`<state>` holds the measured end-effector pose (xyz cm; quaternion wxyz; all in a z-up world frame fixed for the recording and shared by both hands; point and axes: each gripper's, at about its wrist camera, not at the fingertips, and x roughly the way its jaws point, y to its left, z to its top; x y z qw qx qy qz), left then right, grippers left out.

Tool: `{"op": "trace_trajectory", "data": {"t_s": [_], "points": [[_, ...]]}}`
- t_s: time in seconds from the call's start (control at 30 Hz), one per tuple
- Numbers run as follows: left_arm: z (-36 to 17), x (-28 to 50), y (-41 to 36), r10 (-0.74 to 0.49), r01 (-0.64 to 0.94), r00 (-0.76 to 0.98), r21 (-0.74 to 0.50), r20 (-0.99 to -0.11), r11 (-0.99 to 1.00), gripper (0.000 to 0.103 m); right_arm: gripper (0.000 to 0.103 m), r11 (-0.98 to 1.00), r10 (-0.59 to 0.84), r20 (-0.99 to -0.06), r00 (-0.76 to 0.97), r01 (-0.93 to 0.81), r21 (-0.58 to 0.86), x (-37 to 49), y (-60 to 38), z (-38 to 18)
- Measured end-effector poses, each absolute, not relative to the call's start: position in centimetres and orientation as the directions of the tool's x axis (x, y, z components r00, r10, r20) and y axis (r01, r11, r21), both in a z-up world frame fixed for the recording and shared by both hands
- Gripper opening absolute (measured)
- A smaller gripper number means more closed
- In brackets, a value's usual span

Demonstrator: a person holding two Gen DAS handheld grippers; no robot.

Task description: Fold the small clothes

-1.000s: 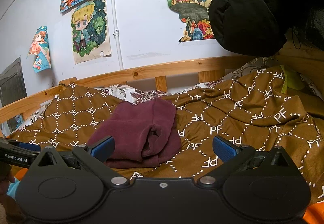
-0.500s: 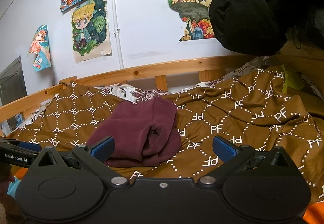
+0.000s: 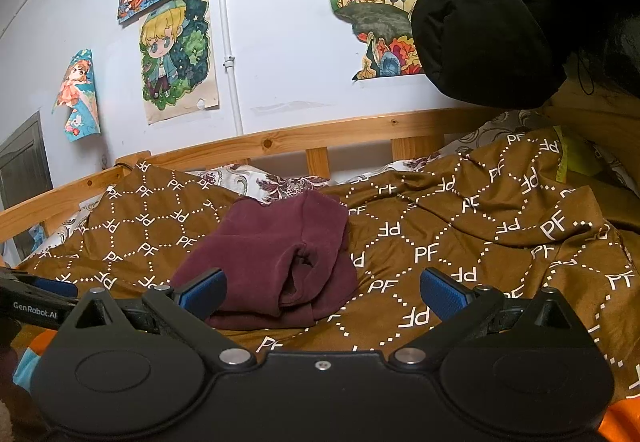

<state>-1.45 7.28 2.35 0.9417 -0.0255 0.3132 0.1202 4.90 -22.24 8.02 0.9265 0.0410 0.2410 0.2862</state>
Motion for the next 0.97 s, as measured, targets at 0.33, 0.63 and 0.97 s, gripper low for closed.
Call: {"op": "trace_trajectory", "data": {"t_s": [0.33, 0.63, 0.97], "points": [[2.42, -1.44, 7.10, 0.208, -0.223, 0.776, 0.049, -0.595, 0.974, 0.102, 0.102, 0.833, 0.550, -0.424, 0.719, -0.511, 0.214, 4.93, -22.24, 8.05], [2.43, -1.50, 7.34, 0.209, -0.222, 0.775, 0.053, -0.597, 0.974, 0.102, 0.102, 0.834, 0.548, -0.427, 0.719, -0.509, 0.214, 4.95, -22.21, 7.94], [2.34, -1.44, 7.55, 0.205, -0.222, 0.768, 0.048, -0.606, 0.974, 0.102, 0.102, 0.834, 0.548, -0.428, 0.719, -0.509, 0.214, 4.97, -22.19, 7.97]]}}
